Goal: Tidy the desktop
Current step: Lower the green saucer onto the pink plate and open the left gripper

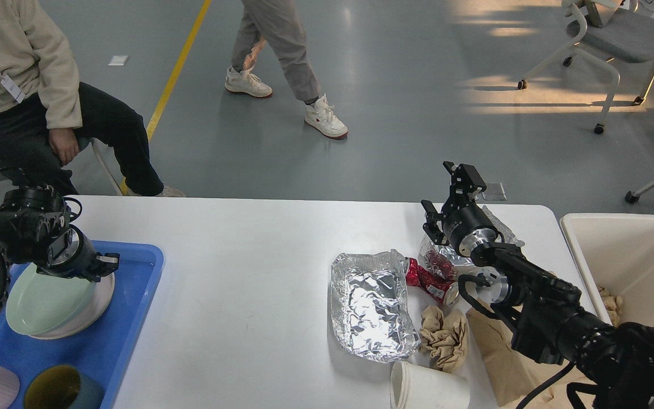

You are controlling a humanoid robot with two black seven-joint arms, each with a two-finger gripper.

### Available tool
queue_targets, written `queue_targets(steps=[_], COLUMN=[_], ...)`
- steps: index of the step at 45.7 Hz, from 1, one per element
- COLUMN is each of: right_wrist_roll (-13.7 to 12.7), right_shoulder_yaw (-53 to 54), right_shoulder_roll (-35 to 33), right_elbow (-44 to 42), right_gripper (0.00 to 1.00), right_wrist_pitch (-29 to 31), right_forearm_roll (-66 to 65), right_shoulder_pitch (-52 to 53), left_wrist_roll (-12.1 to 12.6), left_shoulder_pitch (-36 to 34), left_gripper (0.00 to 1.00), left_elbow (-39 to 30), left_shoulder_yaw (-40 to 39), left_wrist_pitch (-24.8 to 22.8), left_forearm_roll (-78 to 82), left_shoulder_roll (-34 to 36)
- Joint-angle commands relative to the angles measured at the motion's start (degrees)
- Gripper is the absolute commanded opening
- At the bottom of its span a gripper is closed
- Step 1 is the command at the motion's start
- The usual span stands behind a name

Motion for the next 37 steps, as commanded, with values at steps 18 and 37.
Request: queue_targets(steps=[18, 37], right_wrist_roll=[0.00, 0.00], right_shoulder_yaw=[0.00, 0.00], right_shoulder_roll=[0.00, 0.00], right_elbow=[0.00, 0.00], right_gripper=[1.00, 1.00], right_wrist_pitch=[-0.07, 0.01], right_forearm_roll=[0.00, 0.00], right_shoulder_pitch=[0.02, 0.02], left_wrist_roll=[0.20, -0.06], left_shoulder_pitch=[0.20, 0.29], left_gripper=[0.50, 0.93], left_elbow=[-0.10, -0.71], left_shoulder_yaw=[-0.25, -0.68], left_wrist_pitch=[2.26, -1.77], left_forearm_roll=[-0.08, -0.26], left_shoulder_roll=[-0.84, -0.58])
